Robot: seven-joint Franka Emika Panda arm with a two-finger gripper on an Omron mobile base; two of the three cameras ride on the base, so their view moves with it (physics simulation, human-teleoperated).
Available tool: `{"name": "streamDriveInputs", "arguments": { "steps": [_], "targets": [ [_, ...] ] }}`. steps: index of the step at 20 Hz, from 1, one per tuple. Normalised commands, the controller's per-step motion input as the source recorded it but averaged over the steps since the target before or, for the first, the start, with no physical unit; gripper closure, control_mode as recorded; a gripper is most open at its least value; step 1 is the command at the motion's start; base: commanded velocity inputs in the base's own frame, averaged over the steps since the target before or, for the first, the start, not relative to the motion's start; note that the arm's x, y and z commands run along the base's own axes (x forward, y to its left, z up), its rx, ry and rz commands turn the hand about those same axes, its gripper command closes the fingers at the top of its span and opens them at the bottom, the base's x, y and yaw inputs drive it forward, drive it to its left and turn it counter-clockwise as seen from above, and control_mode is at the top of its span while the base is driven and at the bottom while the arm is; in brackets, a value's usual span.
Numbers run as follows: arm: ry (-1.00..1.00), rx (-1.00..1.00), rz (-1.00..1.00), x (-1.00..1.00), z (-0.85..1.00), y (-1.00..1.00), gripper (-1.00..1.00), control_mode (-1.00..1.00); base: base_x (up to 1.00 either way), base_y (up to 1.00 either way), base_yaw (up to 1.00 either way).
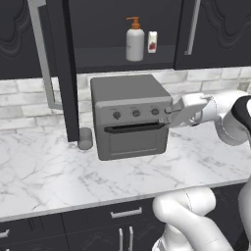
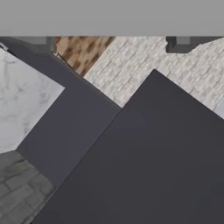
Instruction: Pick the soap dispenser and soap dispenser from the cabinet and place them on the counter.
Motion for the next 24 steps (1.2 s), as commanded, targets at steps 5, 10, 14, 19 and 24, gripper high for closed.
{"name": "streamDriveInputs", "arguments": {
  "steps": [5, 10, 14, 19, 24],
  "targets": [
    [-0.13, -0.15, -0.10, -0.10, 0.00, -0.11, -1.00, -1.00, 0.00, 0.00, 0.00],
    [-0.16, -0.18, -0.13, -0.09, 0.00, -0.04, -1.00, -1.00, 0.00, 0.00, 0.00],
    [-0.16, -0.24, -0.16, -0.07, 0.00, 0.08, -1.00, -1.00, 0.00, 0.00, 0.00],
    [-0.21, -0.25, -0.23, -0.01, 0.00, 0.17, -1.00, -1.00, 0.00, 0.00, 0.00],
    [-0.13, -0.21, -0.25, -0.02, 0.00, 0.06, -1.00, -1.00, 0.00, 0.00, 0.00]
  ]
}}
